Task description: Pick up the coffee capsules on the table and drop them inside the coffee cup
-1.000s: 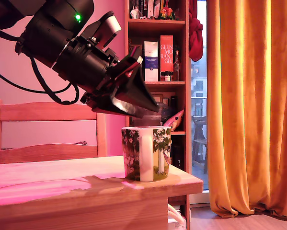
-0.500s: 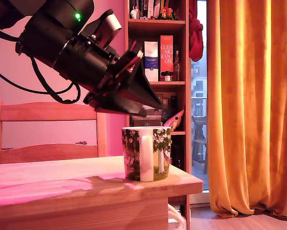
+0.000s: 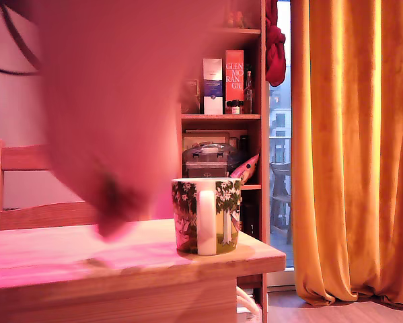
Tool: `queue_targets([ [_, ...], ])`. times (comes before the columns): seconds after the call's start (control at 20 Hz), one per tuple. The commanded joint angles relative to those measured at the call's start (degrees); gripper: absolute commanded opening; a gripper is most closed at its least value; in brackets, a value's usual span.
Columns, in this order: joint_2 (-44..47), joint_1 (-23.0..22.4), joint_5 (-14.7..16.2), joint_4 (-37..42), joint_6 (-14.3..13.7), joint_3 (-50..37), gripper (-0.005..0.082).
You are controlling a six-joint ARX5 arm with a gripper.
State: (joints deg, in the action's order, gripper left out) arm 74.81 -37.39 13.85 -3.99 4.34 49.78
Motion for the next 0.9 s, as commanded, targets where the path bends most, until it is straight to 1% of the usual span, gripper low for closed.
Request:
queue_targets([
  [0.0, -1.9, 0.6, -2.2, -1.3, 0.2, 0.3, -0.0019],
  [0.05, -2.6, 1.1, -2.6, -2.3, 0.2, 0.3, -0.0019],
  [0.2, -3.6, 2.9, -5.6, -7.5, 0.4, 0.3, -0.0019],
  [0.25, -3.7, 3.2, -6.0, -8.3, 0.4, 0.3, -0.0019],
  [0.3, -4.1, 3.1, -6.4, -8.9, 1.3, 0.3, -0.0019],
  [0.45, -4.7, 3.1, -6.4, -11.0, 3.7, 0.3, -0.0019],
  [0.55, -4.8, 3.1, -6.4, -11.9, 4.6, 0.3, -0.0019],
  [0.75, -4.8, 2.7, -6.4, -13.6, 4.2, 0.3, -0.0019],
  [0.8, -4.8, 2.4, -6.4, -13.2, 3.5, 0.3, -0.0019],
  [0.85, -4.8, 2.0, -6.4, -12.6, 1.7, 0.3, -0.0019],
])
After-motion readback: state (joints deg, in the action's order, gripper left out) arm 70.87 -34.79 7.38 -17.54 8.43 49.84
